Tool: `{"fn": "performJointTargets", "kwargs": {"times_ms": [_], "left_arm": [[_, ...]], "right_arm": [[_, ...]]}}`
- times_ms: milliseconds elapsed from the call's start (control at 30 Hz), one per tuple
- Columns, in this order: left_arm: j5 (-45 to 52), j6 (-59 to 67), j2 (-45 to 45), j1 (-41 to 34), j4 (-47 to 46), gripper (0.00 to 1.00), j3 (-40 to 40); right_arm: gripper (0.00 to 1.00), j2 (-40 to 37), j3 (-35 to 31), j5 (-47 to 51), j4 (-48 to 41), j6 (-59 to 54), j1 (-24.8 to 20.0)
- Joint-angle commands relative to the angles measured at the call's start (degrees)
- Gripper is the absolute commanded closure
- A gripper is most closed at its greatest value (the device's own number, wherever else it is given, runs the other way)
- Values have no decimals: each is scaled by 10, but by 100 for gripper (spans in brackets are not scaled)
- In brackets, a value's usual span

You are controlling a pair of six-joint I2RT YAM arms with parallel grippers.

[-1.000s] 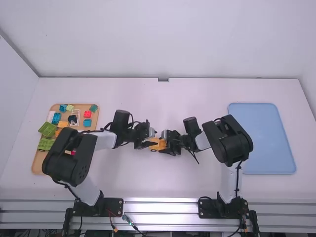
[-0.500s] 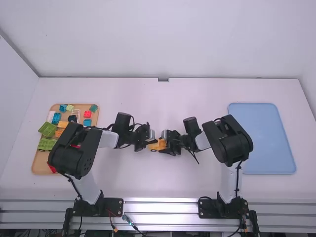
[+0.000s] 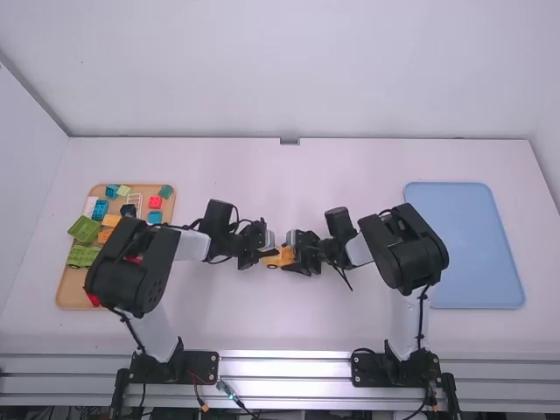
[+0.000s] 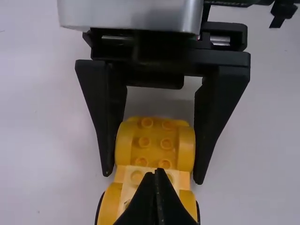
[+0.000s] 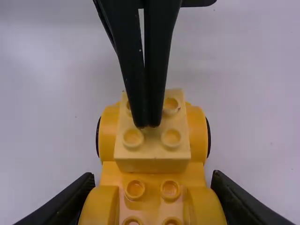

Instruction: Assemble lego blocks to make yellow taxi

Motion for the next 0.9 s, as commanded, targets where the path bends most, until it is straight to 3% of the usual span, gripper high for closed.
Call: {"fn": "performJointTargets", "kwargs": {"times_ms": [0, 333, 500, 633, 733, 767, 800, 833, 867], "left_arm": [[-87, -5, 47, -4, -8, 98, -13], [-81, -11, 58, -4, -10, 98, 5], [-4, -9, 11, -4, -56, 98, 44], [-20, -9, -45, -4, -101, 98, 70], [-42, -9, -81, -3, -113, 85, 77], [-50, -9, -93, -3, -115, 75, 78], [-62, -9, -117, 2, -120, 46, 78], [-63, -9, -119, 2, -120, 43, 78], [-75, -10, -141, 5, -126, 1, 78]], "right_arm": [[44, 9, 1, 9, -3, 15, 0], [44, 9, 1, 9, -3, 16, 0], [43, 9, 1, 10, -3, 16, 0], [43, 9, 1, 18, -3, 16, 0], [43, 9, 1, 23, -3, 16, 0], [43, 9, 1, 22, -3, 16, 0], [42, 9, 1, 23, -3, 16, 0], [42, 9, 1, 23, -3, 16, 0], [42, 9, 1, 22, -2, 16, 0]]}}
